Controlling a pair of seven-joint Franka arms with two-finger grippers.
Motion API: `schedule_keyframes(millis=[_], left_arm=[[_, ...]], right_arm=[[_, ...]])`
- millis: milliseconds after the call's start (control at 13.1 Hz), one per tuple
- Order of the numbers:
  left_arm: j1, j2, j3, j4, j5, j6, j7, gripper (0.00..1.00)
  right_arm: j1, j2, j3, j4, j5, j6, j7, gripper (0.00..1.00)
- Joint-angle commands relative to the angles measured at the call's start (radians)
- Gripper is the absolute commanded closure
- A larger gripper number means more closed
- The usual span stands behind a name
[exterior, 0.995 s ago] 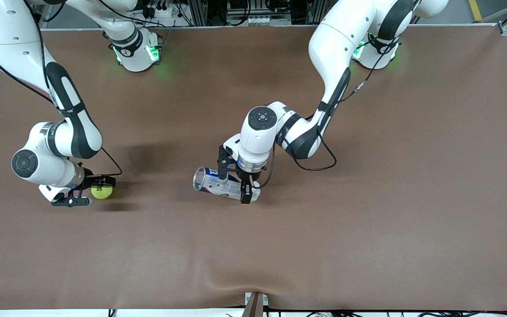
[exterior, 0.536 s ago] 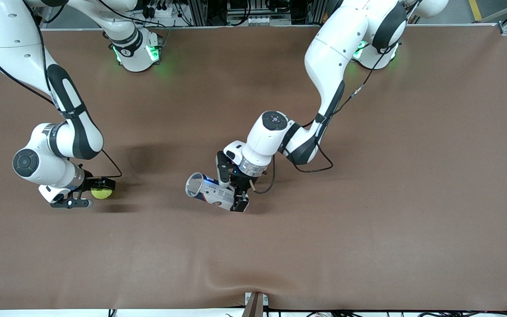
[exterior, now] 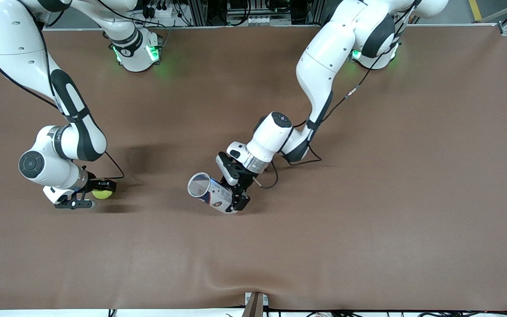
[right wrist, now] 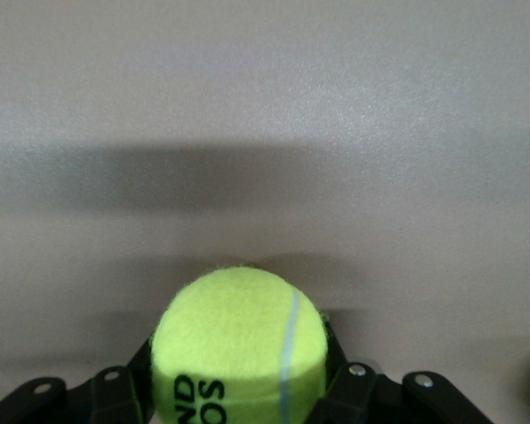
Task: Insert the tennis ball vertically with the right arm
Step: 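Carry the ball over the can opening with the right gripper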
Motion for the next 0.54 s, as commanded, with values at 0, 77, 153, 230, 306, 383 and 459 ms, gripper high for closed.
schedule_keyframes(millis=[0,77,153,230,306,383,459], left_arm=[[-0.031,0.027,-0.010,0.006,-0.115,0.084,-0.008,0.31],[-0.050,0.035,-0.010,0.006,-0.161,0.111,-0.008,0.31],[-0.061,0.039,-0.010,0.006,-0.200,0.137,-0.008,0.31],[-0.074,0.050,-0.010,0.006,-0.235,0.169,-0.008,0.30],[-0.081,0.059,-0.010,0.006,-0.258,0.206,-0.010,0.30],[-0.090,0.073,-0.012,0.006,-0.269,0.239,-0.017,0.30],[-0.094,0.087,-0.010,0.006,-0.272,0.256,-0.052,0.30]], right_arm=[[-0.004,-0.032,0.005,-0.006,-0.014,-0.003,-0.001,0.88],[0.001,-0.046,0.005,-0.004,-0.014,-0.016,-0.001,0.93],[0.001,-0.069,0.005,-0.001,-0.014,-0.034,0.001,0.98],[0.003,-0.095,0.006,0.000,-0.014,-0.057,0.004,0.99],[0.006,-0.125,0.009,0.003,-0.014,-0.081,0.009,1.00],[0.019,-0.157,0.009,0.013,-0.014,-0.109,0.010,1.00],[0.033,-0.185,0.009,0.034,-0.013,-0.153,0.013,1.00]])
